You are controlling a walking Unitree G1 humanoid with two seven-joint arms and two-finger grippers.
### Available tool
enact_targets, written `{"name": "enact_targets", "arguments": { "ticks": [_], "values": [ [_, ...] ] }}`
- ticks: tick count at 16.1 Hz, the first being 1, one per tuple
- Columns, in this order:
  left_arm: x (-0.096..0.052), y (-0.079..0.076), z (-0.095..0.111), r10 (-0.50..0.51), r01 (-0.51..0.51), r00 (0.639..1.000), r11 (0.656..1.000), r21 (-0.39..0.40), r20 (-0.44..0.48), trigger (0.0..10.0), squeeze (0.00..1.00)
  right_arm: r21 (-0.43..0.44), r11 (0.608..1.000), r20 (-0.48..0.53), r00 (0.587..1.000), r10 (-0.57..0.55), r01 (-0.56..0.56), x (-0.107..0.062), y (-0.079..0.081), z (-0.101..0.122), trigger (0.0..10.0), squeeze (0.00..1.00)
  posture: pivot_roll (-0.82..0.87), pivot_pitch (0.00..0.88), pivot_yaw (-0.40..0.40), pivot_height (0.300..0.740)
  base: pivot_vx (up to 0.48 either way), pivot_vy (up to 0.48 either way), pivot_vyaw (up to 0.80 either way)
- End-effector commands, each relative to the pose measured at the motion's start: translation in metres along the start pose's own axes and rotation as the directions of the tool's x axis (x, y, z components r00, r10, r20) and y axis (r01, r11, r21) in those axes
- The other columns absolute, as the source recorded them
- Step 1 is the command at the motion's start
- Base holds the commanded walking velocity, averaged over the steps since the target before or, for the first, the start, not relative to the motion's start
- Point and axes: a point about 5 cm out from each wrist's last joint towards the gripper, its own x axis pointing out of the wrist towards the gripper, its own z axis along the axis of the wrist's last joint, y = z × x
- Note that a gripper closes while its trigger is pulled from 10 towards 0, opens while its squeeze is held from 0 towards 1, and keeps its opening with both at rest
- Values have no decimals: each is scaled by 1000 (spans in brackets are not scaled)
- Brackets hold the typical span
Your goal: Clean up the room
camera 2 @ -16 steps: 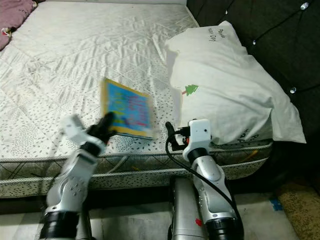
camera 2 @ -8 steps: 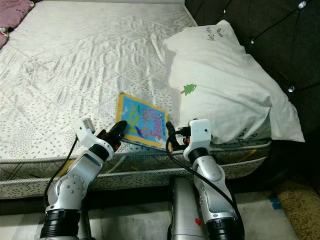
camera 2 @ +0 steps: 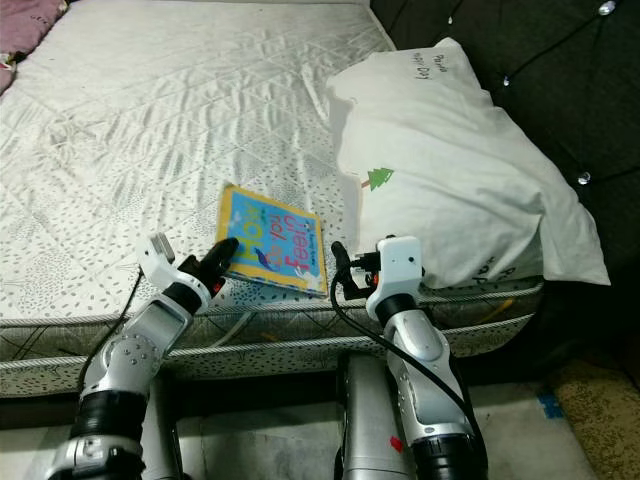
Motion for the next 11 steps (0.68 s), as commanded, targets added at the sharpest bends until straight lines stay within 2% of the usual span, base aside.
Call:
{"name": "enact_targets", "arguments": {
  "ticks": [1, 4, 5, 7, 9, 10, 11],
  "values": [
    [5, 2, -7, -9, 9, 999, 1000, 6, -37, 10000, 0, -6, 1000, 4, 1000, -15, 15, 0, -3, 1, 10000, 0, -78, 94, -55, 480, 0, 0, 0],
    [13, -1, -9, -45, 44, 998, 998, -38, -51, 10000, 0, -11, 1000, 4, 1000, -18, 18, -1, -6, 1, 10000, 0, -89, 93, -56, 480, 0, 0, 0],
    [17, -2, -13, -68, 63, 994, 996, -61, -82, 10000, 0, -13, 1000, 5, 1000, -20, 20, -1, -6, 2, 10000, 0, -89, 93, -56, 480, 0, 0, 0],
    [23, -1, -20, -75, 68, 986, 996, -51, -147, 10000, 0, -17, 1000, 9, 1000, -18, 19, 0, -6, 3, 10000, 0, -98, 92, -57, 480, 0, 0, 0],
    [26, -2, -19, -77, 68, 986, 996, -63, -151, 10000, 0, -19, 1000, 7, 1000, -20, 20, 0, -6, 3, 10000, 0, -99, 92, -55, 480, 0, 0, 0],
    [26, -1, -21, -73, 64, 984, 996, -63, -162, 10000, 106, -19, 1000, 7, 1000, -21, 21, 0, -6, 3, 10000, 0, -101, 91, -54, 480, 0, 0, 0],
    [25, 2, -23, -60, 51, 982, 997, -52, -182, 10000, 690, -19, 1000, 8, 1000, -21, 22, 0, -6, 3, 10000, 0, -102, 90, -53, 480, 0, 0, 0]
  ]
}}
